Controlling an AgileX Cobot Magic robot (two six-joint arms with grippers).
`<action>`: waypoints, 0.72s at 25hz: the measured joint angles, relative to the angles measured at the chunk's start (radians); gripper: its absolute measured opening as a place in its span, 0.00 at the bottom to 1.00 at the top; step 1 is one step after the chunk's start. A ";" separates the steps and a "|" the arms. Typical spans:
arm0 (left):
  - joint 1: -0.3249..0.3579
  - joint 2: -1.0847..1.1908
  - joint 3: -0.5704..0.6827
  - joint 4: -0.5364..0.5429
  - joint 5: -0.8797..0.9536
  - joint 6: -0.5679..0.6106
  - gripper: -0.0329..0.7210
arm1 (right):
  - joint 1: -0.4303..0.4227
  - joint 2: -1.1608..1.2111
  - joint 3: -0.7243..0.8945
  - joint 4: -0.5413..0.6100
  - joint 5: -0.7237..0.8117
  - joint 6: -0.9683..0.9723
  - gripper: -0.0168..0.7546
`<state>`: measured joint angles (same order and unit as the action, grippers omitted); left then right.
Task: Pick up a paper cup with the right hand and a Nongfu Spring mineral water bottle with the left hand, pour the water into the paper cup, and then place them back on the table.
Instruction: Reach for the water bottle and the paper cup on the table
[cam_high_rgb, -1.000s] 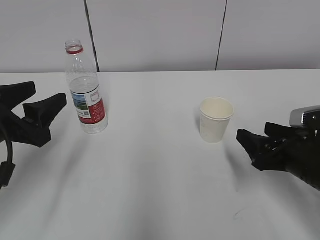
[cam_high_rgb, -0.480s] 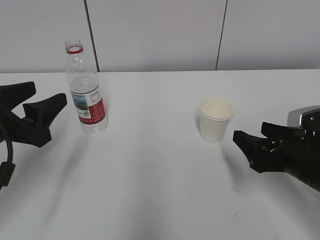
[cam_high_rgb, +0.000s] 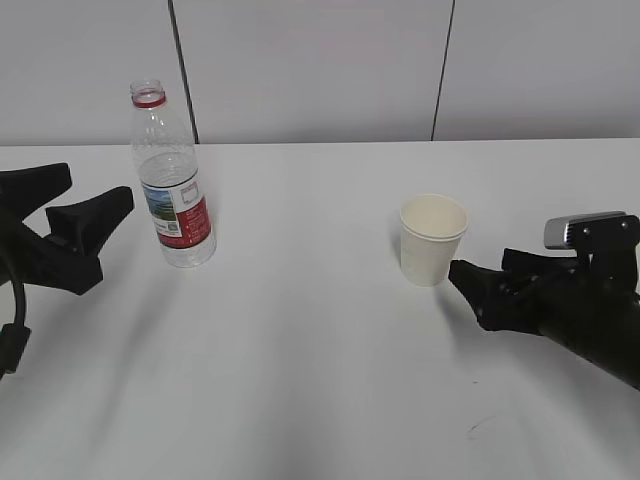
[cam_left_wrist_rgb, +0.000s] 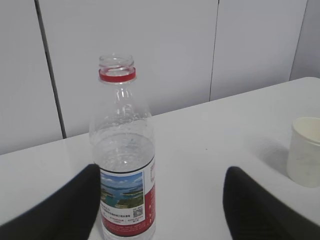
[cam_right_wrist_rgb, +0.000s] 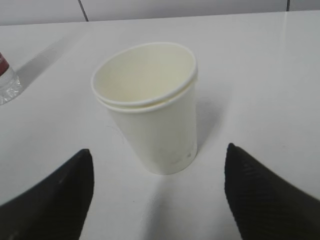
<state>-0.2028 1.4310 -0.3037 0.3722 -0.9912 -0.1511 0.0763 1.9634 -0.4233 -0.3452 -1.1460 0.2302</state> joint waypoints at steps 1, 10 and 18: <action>0.000 0.000 0.000 0.000 0.000 0.000 0.66 | 0.000 0.015 -0.010 0.000 0.000 0.004 0.80; 0.000 0.000 0.000 0.000 -0.083 0.000 0.66 | 0.000 0.137 -0.146 -0.046 -0.001 0.014 0.81; 0.000 0.000 0.000 0.000 -0.122 0.000 0.66 | 0.000 0.208 -0.237 -0.079 -0.001 0.014 0.81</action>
<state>-0.2028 1.4310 -0.3037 0.3722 -1.1134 -0.1511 0.0763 2.1712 -0.6603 -0.4244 -1.1474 0.2441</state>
